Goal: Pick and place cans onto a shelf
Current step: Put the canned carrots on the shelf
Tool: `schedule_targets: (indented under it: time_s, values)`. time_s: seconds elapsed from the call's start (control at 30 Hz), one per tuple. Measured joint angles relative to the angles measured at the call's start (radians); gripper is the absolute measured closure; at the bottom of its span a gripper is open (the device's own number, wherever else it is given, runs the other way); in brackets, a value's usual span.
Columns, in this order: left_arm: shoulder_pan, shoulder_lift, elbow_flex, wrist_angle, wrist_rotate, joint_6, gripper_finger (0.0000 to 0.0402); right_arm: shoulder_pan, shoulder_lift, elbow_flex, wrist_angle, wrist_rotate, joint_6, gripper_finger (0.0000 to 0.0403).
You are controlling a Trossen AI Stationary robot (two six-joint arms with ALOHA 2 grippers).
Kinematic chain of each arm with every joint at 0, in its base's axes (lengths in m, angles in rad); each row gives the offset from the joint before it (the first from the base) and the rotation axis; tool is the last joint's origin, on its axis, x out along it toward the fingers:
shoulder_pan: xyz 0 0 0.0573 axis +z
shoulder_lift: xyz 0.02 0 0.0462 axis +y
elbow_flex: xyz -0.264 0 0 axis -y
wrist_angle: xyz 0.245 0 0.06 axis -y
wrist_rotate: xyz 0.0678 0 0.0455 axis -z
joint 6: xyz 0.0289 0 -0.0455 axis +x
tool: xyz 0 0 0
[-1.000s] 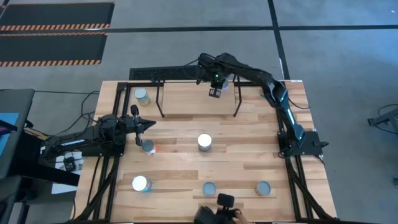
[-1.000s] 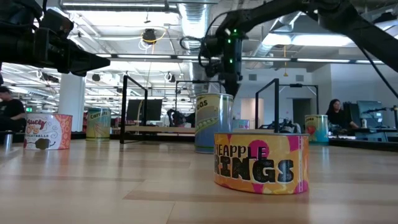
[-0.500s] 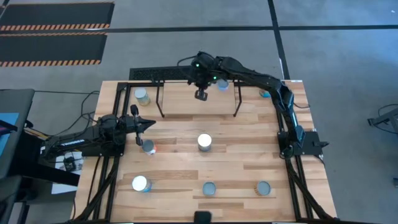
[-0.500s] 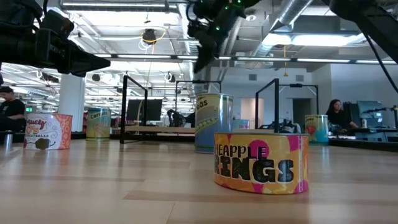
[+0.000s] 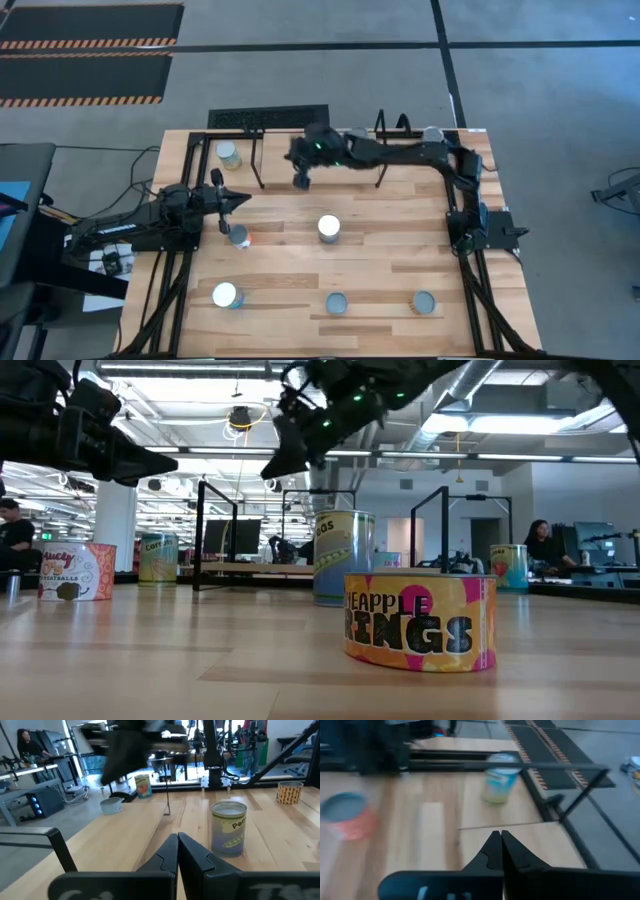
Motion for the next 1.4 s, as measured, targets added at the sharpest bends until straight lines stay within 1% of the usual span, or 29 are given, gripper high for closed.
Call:
schedule_targets:
  time_s: [0.17, 0.27, 0.4, 0.53, 0.67, 0.77, 0.87, 0.93, 1.1, 1.2, 1.27, 1.37, 1.4]
  values:
    - [0.0, 0.03, 0.0, 0.002, -0.009, -0.006, 0.0401, 0.043, -0.155, -0.257, 0.274, 0.01, 0.031, 0.04]
    - [0.0, 0.037, -0.001, 0.005, -0.028, -0.012, 0.0401, 0.073, -0.251, -0.395, 0.364, 0.056, 0.034, 0.04]
    - [0.0, 0.04, -0.001, 0.025, -0.035, -0.016, 0.0401, 0.134, -0.385, -0.523, 0.401, 0.104, 0.033, 0.0399]
    - [0.0, 0.04, 0.022, 0.005, -0.064, 0.0, 0.0402, 0.224, -0.522, -0.589, 0.371, 0.157, -0.022, 0.04]
    - [0.0, 0.04, 0.066, -0.012, -0.152, -0.004, 0.0401, 0.317, -0.64, -0.654, 0.308, 0.178, -0.079, 0.04]
    - [0.001, 0.04, 0.13, -0.076, -0.173, -0.004, 0.0401, 0.333, -0.715, -0.761, 0.314, 0.178, -0.059, 0.04]
    - [0.001, 0.054, 0.194, -0.138, -0.242, -0.041, 0.0401, 0.326, -0.776, -0.905, 0.403, 0.198, -0.017, 0.04]
    - [0.001, 0.065, 0.213, -0.162, -0.289, -0.073, 0.0401, 0.324, -0.812, -1.005, 0.529, 0.203, -0.015, 0.04]
    - [0.001, 0.169, 0.275, -0.23, -0.407, -0.157, 0.0402, 0.323, -0.919, -1.231, 0.803, 0.203, -0.014, 0.04]
    - [0.001, 0.276, 0.344, -0.297, -0.46, -0.19, 0.0401, 0.325, -0.975, -1.332, 0.907, 0.199, -0.013, 0.04]
    - [0.005, 0.347, 0.407, -0.391, -0.476, -0.199, 0.0401, 0.324, -1.005, -1.385, 0.958, 0.198, -0.014, 0.04]
    - [0.016, 0.458, 0.528, -0.587, -0.469, -0.223, 0.0402, 0.324, -1.035, -1.444, 1.012, 0.203, -0.009, 0.04]
    - [0.022, 0.492, 0.563, -0.617, -0.468, -0.232, 0.0402, 0.324, -1.042, -1.454, 1.018, 0.202, -0.007, 0.04]
